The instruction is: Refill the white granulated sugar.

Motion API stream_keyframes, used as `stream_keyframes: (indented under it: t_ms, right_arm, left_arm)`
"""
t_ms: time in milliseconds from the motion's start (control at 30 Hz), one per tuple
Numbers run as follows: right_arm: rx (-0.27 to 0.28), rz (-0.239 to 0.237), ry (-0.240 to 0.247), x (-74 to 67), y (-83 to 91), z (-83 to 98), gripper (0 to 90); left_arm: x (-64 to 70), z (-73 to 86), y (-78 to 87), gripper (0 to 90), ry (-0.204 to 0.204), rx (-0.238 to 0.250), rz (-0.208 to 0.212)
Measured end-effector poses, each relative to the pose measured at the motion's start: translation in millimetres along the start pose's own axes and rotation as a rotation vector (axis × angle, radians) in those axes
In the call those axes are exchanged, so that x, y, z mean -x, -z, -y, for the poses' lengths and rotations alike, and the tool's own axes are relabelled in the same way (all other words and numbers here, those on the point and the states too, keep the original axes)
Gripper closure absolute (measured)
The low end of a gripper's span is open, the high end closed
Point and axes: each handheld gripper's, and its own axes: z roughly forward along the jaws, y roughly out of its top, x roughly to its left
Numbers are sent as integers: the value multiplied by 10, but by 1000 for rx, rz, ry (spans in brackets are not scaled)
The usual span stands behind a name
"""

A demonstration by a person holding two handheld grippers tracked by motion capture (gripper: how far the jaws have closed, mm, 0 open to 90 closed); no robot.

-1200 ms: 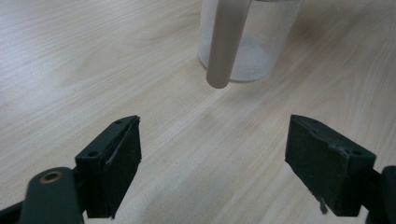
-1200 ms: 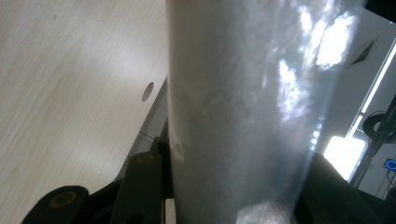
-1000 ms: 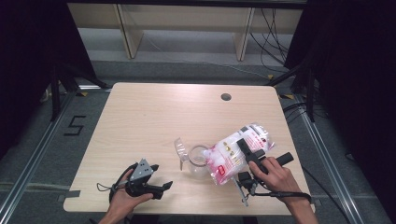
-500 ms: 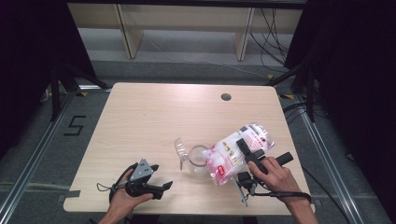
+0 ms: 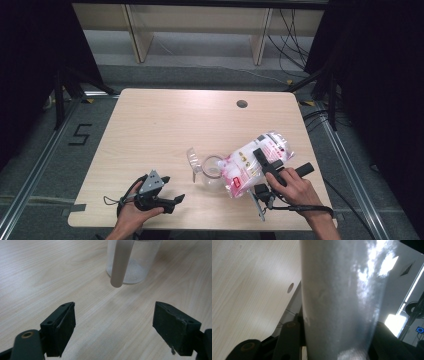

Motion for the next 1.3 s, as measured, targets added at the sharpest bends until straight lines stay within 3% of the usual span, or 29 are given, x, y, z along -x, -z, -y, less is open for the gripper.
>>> stream_keyframes:
  t_ms: [200, 267, 367, 400, 433, 567, 900, 933, 1000, 1033, 1300]
  right_arm:
    - [-5, -14, -20, -15, -2, -2, 627]
    - [4, -5, 4, 0, -7, 2, 628]
    - [-1, -10, -4, -3, -5, 0, 628]
    - [0, -10, -28, -24, -8, 3, 628]
    - [3, -10, -1, -9, -14, 3, 629]
    - [-7, -16, -25, -18, -2, -2, 629]
    - [-5, -15, 12, 42, 21, 0, 632]
    - [-17, -19, -3, 43, 26, 1, 632]
    - [-18, -16, 24, 60, 22, 10, 632]
    - [-29, -22, -3, 45, 28, 7, 632]
    - [-23, -21, -13, 33, 21, 7, 634]
  left_arm:
    - [1, 0, -1, 180, 0, 0, 1]
    - [1, 0, -4, 180, 1, 3, 4]
    - [2, 0, -3, 180, 3, 3, 4]
    - [2, 0, -3, 180, 3, 3, 4]
    - [2, 0, -3, 180, 3, 3, 4]
    - [5, 1, -8, 180, 5, 7, 2]
    - [-1, -1, -2, 180, -2, 0, 3]
    - [0, 0, -2, 180, 0, 0, 2]
    - [-3, -1, 0, 180, -1, 0, 0]
    - [3, -2, 2, 180, 4, 2, -4]
    - [0, -2, 3, 180, 1, 5, 3]
